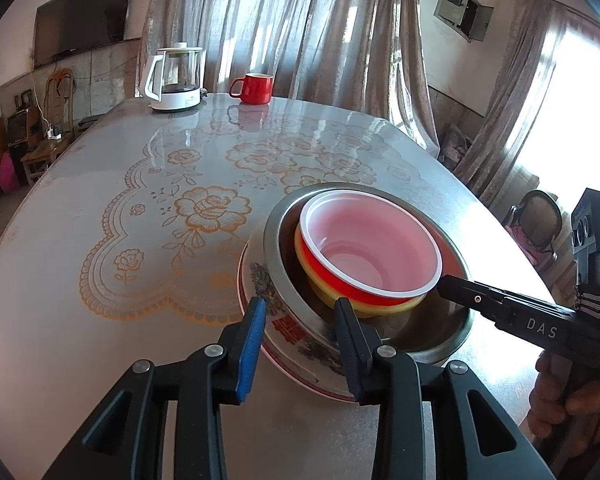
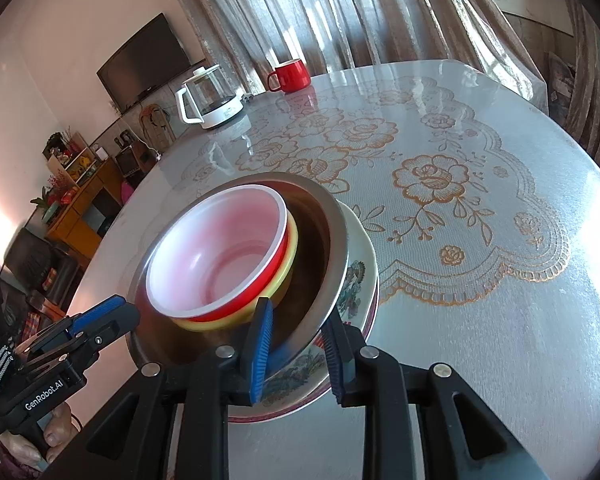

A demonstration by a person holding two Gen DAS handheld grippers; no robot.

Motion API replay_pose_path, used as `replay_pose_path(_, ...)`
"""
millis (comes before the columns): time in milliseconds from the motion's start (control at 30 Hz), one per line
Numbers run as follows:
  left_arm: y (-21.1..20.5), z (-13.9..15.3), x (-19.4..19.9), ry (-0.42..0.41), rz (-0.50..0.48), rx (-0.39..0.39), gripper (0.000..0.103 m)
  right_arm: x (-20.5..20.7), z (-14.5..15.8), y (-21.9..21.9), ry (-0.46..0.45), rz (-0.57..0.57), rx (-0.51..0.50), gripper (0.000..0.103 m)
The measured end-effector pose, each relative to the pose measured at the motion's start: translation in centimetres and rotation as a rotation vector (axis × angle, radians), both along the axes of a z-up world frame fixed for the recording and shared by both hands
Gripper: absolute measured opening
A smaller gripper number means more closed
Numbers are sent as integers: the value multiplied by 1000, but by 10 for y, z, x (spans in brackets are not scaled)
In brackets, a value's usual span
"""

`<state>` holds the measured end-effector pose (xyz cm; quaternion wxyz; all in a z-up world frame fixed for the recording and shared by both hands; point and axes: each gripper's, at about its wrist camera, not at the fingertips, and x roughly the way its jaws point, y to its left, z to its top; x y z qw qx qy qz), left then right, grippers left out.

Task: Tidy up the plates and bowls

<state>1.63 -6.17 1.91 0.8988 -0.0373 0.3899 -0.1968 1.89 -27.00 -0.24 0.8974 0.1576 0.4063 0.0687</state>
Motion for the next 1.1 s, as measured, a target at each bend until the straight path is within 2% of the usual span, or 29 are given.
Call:
replay_pose_path(400, 7, 1, -5, -4, 51, 8, 46, -10, 6, 1, -16, -27, -30, 28)
replay_pose_path(533, 11, 3, -8, -14, 89, 18, 50, -18, 16, -1, -59, -50, -44, 31)
replay_pose_path(800, 11, 15, -22, -96, 182, 65, 66, -43, 39, 6, -157, -133, -157, 39)
replay_pose_path(1100, -4, 17, -33, -149, 185, 91, 86, -66, 25, 14, -137, -244, -272, 40)
